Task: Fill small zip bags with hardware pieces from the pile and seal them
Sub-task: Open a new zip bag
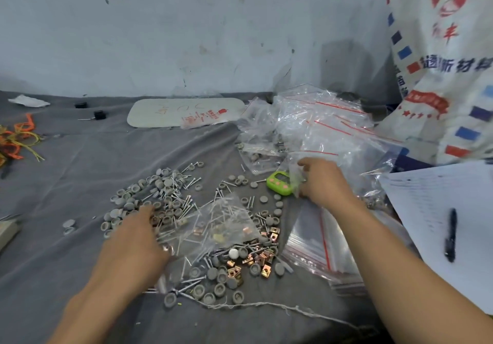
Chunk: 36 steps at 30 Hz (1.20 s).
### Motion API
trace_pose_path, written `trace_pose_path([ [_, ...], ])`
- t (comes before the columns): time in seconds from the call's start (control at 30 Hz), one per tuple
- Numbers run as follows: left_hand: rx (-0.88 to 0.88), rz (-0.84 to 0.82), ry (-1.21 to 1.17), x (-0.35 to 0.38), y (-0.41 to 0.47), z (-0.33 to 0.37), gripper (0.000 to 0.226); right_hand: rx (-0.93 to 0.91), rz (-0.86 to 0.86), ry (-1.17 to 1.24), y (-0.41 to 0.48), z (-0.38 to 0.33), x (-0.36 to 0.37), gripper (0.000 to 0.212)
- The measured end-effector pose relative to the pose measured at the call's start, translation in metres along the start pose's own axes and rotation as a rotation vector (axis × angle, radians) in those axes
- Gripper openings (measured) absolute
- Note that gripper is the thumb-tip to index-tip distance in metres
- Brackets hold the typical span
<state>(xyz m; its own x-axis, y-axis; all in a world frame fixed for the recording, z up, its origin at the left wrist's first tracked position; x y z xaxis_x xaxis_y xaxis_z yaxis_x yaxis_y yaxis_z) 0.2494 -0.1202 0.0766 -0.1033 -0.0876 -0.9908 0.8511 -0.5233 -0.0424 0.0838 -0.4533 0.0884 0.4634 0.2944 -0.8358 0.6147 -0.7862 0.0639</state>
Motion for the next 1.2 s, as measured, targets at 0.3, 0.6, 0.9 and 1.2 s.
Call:
trace_pose_path([
  [0.3,-0.139,0.218,-0.292,-0.023,-0.002,-0.010,0.023,0.069,0.154,0.069,-0.017,0.010,-0.033,0.067],
  [0.6,-0.069,-0.203,-1.204,-0.011,-0.009,0.005,0.024,-0.219,-0.003,0.411,-0.107,-0.105,0.003,0.010],
  [0.9,-0.037,-0.026,-1.180,-0.028,-0.034,-0.008,0.017,-0.231,-0.387,0.778,-0.150,-0.175,0.063,0.028],
  [1.2,-0.073,0.133,-1.130,-0.039,-0.043,-0.017,0.039,-0.052,-0.519,1.051,-0.158,-0.201,0.085,0.035],
])
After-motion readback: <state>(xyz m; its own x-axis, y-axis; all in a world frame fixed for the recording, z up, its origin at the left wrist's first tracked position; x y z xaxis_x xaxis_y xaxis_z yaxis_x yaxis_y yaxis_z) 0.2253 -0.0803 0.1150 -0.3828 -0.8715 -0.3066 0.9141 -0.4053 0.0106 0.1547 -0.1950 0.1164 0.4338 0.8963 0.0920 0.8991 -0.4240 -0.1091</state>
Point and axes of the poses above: each hand's wrist, its own y-axis towards the middle knuckle, its own x-axis out of the palm, z = x × y, the point moved 6 cm from there along y, towards the middle knuckle, and after that the axes turned 13 degrees about y, right-handed, at the moved point
